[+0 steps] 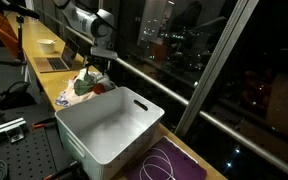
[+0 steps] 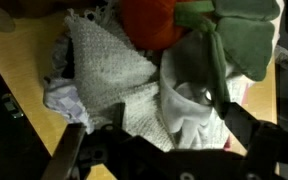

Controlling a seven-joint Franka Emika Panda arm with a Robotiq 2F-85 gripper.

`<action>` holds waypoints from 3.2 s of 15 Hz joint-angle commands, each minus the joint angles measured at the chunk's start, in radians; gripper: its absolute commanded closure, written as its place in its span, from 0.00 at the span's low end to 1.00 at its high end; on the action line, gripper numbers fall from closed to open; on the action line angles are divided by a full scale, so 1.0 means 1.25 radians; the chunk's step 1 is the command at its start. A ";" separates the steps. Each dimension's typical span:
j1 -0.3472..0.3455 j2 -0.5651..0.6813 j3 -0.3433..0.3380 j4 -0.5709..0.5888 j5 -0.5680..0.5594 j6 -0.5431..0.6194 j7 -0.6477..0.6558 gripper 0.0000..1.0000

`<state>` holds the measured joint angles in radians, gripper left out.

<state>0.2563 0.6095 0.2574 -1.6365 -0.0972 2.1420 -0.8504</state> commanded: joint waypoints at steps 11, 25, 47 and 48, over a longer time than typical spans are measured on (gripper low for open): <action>-0.011 0.126 0.007 0.125 0.007 -0.094 0.004 0.00; -0.077 0.096 0.005 0.069 0.019 -0.057 -0.003 0.99; -0.271 -0.588 -0.191 -0.228 0.396 -0.097 -0.250 0.97; -0.274 -0.608 -0.218 -0.215 0.392 -0.116 -0.260 0.97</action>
<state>-0.0772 -0.0588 0.0650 -1.9079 0.3622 2.0550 -1.1230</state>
